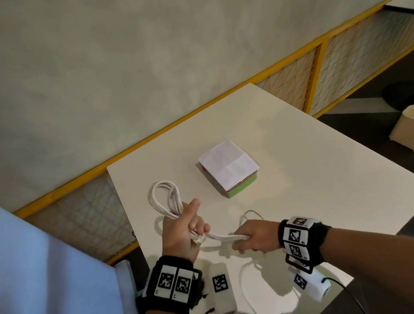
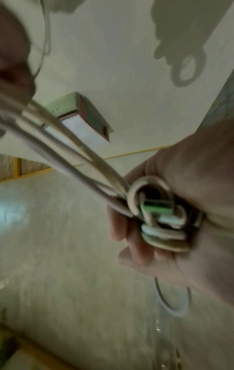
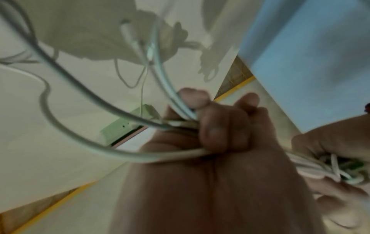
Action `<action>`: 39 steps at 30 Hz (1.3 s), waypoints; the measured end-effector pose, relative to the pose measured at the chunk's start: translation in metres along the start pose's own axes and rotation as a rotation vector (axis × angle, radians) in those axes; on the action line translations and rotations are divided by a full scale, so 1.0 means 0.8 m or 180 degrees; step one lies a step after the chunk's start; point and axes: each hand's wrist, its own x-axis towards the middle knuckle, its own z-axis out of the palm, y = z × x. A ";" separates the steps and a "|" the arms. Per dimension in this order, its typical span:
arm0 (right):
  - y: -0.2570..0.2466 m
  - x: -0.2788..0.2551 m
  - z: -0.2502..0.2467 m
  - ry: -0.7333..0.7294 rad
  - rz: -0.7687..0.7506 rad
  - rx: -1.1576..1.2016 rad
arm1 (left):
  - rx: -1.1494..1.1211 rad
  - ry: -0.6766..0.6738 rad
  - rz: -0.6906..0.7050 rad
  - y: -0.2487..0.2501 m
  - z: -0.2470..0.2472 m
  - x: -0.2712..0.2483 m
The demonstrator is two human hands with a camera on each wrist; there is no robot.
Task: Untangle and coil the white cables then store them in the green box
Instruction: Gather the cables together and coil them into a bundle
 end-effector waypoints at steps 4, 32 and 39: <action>-0.007 -0.014 -0.020 0.0243 0.0154 -0.1390 | 0.0549 0.0184 -0.0204 -0.019 -0.029 0.000; -0.052 -0.007 -0.036 0.1671 -0.0360 -0.0455 | 0.2051 -0.1181 -0.0493 -0.075 0.001 -0.020; -0.052 -0.003 -0.043 0.1185 0.0125 -0.0898 | 0.2587 -0.1338 -0.0418 -0.085 -0.001 -0.027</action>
